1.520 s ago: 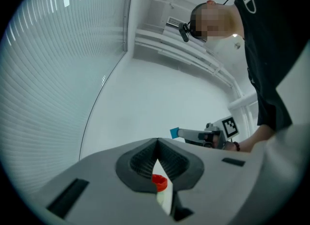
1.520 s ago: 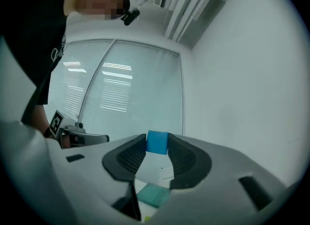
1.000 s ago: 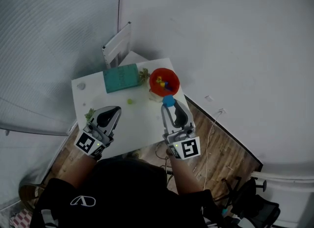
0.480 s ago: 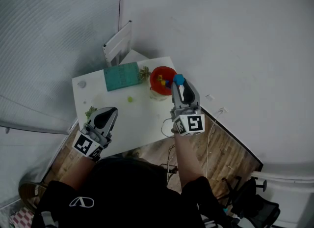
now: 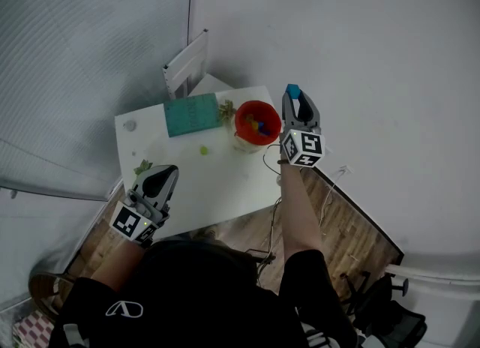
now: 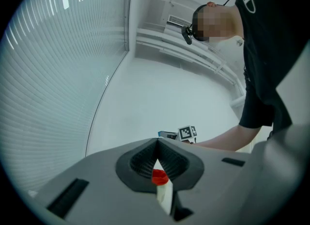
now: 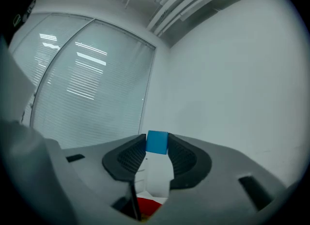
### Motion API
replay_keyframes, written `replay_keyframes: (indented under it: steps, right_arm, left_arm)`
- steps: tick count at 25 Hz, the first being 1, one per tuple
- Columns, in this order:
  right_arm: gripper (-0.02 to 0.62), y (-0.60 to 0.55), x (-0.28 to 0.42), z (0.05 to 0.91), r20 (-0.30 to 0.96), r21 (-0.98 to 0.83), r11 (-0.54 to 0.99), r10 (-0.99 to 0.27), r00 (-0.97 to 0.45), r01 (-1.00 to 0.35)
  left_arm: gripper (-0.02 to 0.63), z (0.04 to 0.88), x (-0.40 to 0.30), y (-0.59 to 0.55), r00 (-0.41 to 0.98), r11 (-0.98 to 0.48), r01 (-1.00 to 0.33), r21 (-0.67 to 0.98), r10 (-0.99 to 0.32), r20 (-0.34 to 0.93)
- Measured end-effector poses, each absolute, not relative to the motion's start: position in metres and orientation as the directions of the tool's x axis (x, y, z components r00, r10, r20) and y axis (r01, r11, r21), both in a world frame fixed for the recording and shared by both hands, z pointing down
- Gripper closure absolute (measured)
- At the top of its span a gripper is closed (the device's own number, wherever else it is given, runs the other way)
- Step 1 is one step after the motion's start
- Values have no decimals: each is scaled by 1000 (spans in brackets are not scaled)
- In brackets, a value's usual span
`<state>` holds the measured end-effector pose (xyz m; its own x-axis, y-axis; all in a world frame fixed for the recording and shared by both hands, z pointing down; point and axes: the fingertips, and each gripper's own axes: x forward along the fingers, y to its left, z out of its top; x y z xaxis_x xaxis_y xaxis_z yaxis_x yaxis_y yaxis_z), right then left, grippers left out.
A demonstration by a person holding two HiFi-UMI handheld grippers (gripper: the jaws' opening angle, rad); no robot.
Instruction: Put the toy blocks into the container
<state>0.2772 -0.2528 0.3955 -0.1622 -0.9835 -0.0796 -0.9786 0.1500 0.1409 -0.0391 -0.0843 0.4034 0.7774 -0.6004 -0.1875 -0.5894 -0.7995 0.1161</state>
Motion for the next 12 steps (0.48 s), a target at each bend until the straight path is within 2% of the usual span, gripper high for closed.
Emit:
replay_keyframes:
  steps: [4, 12]
  right_arm:
    - [457, -271, 289, 428, -5, 113, 137, -990, -139, -984]
    - [457, -297, 296, 528, 229, 23, 139, -965, -130, -990]
  left_arm:
    - [601, 405, -42, -86, 772, -794, -597, 120, -608, -185]
    - [601, 411, -45, -88, 767, -785, -607, 121, -619, -168]
